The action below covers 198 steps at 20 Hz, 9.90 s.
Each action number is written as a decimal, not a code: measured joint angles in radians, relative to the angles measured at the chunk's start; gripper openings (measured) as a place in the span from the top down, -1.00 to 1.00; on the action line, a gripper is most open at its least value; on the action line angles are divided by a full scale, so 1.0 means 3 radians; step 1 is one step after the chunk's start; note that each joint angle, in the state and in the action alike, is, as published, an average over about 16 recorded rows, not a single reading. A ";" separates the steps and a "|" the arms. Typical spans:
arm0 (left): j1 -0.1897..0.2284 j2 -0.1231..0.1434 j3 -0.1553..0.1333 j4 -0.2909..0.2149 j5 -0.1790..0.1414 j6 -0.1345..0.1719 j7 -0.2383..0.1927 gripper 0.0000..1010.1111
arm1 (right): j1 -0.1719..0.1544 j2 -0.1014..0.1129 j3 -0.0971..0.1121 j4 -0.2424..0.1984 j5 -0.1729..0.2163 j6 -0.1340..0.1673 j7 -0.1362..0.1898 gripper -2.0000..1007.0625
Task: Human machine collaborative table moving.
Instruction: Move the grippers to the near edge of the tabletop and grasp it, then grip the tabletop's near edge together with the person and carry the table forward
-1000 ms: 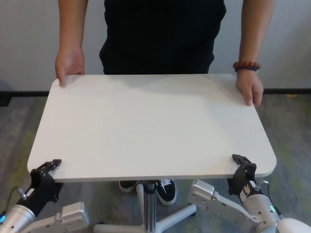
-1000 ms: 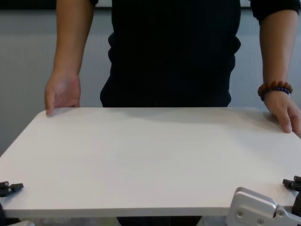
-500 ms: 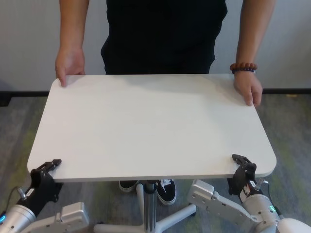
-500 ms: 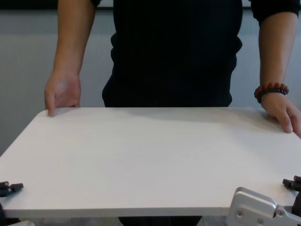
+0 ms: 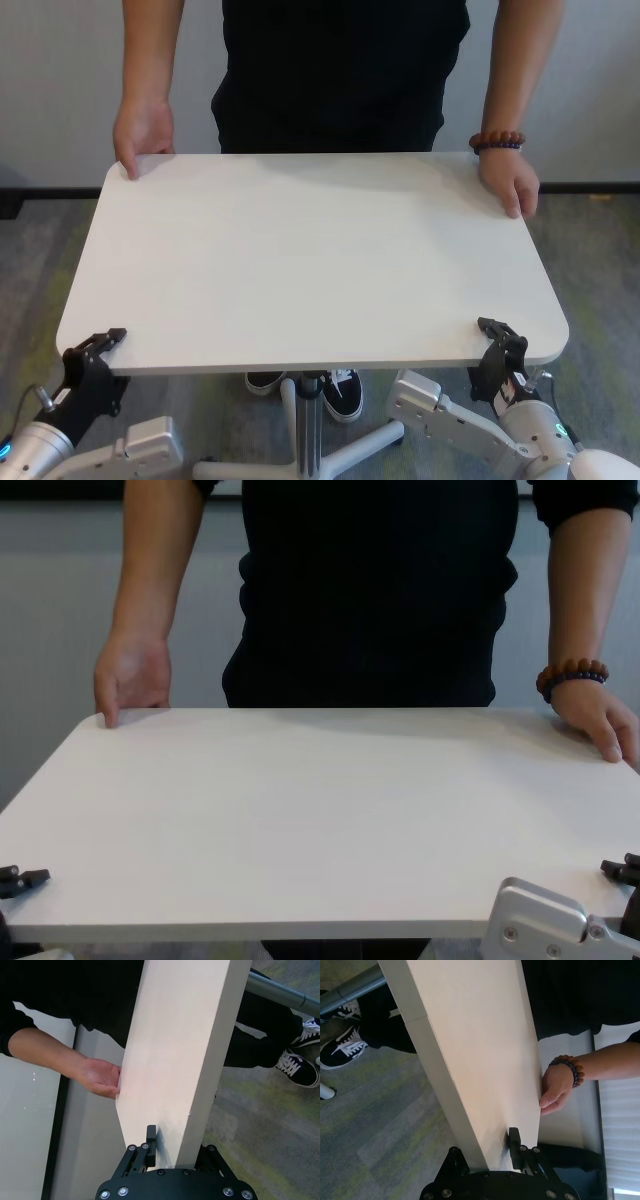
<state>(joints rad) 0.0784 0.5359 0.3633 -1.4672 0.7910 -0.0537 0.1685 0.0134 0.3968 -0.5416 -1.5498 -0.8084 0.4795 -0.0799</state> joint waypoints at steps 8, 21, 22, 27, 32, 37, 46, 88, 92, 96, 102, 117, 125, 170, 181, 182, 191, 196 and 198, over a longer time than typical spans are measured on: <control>0.0000 0.0000 0.0000 0.0000 0.0000 0.0000 0.0000 0.33 | 0.0000 0.0000 0.0000 0.0000 0.0000 0.0000 0.0000 0.32; 0.0016 0.0010 -0.0003 -0.0027 0.0003 -0.0001 -0.0045 0.33 | 0.0002 -0.0004 -0.0004 -0.0014 -0.0030 0.0012 -0.0001 0.32; 0.0023 0.0013 -0.0007 -0.0036 -0.0001 -0.0002 -0.0056 0.33 | 0.0002 -0.0005 -0.0006 -0.0019 -0.0041 0.0016 -0.0001 0.32; 0.0078 0.0031 -0.0053 -0.0107 -0.0050 -0.0017 -0.0134 0.33 | -0.0006 -0.0009 -0.0020 -0.0062 -0.0114 0.0044 0.0003 0.32; 0.0162 0.0053 -0.0136 -0.0230 -0.0135 -0.0039 -0.0227 0.33 | -0.0025 -0.0014 -0.0025 -0.0139 -0.0213 0.0095 0.0011 0.32; 0.0246 0.0078 -0.0234 -0.0393 -0.0213 -0.0060 -0.0313 0.33 | -0.0057 -0.0009 -0.0016 -0.0262 -0.0309 0.0154 0.0036 0.33; 0.0323 0.0111 -0.0333 -0.0684 -0.0222 -0.0090 -0.0439 0.33 | -0.0102 0.0027 0.0029 -0.0529 -0.0451 0.0239 0.0120 0.33; -0.0949 -0.0427 0.0251 0.0507 0.0143 -0.0141 -0.0383 0.33 | 0.0852 -0.0308 0.0150 0.0829 -0.0730 -0.0535 0.0217 0.34; -0.1050 -0.0475 0.0308 0.0662 0.0164 -0.0145 -0.0325 0.33 | 0.0929 -0.0365 0.0168 0.1009 -0.0735 -0.0617 0.0186 0.34; -0.1137 -0.0520 0.0354 0.0812 0.0185 -0.0148 -0.0260 0.33 | 0.1001 -0.0420 0.0173 0.1174 -0.0745 -0.0682 0.0159 0.34; -0.1254 -0.0586 0.0405 0.1026 0.0215 -0.0142 -0.0158 0.34 | 0.1094 -0.0486 0.0172 0.1386 -0.0753 -0.0754 0.0111 0.34; -0.1465 -0.0734 0.0487 0.1388 0.0256 -0.0110 0.0031 0.34 | 0.1347 -0.0593 0.0164 0.1886 -0.0688 -0.0886 -0.0057 0.34; -0.1546 -0.0811 0.0511 0.1549 0.0241 -0.0115 0.0080 0.34 | 0.1492 -0.0645 0.0132 0.2140 -0.0645 -0.0964 -0.0136 0.34; -0.1687 -0.0923 0.0620 0.1927 0.0261 -0.0204 0.0193 0.34 | 0.1671 -0.0739 0.0093 0.2545 -0.0461 -0.1131 -0.0191 0.33; -0.1684 -0.0922 0.0617 0.1924 0.0260 -0.0200 0.0190 0.29 | 0.1669 -0.0737 0.0090 0.2541 -0.0465 -0.1129 -0.0185 0.21; -0.1684 -0.0922 0.0617 0.1924 0.0260 -0.0200 0.0189 0.28 | 0.1669 -0.0737 0.0090 0.2541 -0.0466 -0.1129 -0.0184 0.17; -0.1682 -0.0921 0.0616 0.1921 0.0260 -0.0198 0.0186 -0.07 | 0.1667 -0.0736 0.0088 0.2539 -0.0468 -0.1128 -0.0177 -0.29; -0.1677 -0.0917 0.0616 0.1912 0.0257 -0.0197 0.0170 -0.38 | 0.1664 -0.0733 0.0088 0.2532 -0.0466 -0.1127 -0.0168 -0.60; -0.1662 -0.0904 0.0614 0.1882 0.0248 -0.0199 0.0146 -0.50 | 0.1646 -0.0723 0.0091 0.2495 -0.0459 -0.1123 -0.0146 -0.70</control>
<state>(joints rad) -0.4202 0.2647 0.5476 -0.9026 0.8655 -0.1133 0.2124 0.5072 0.1798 -0.5144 -0.8012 -0.9460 0.1426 -0.1237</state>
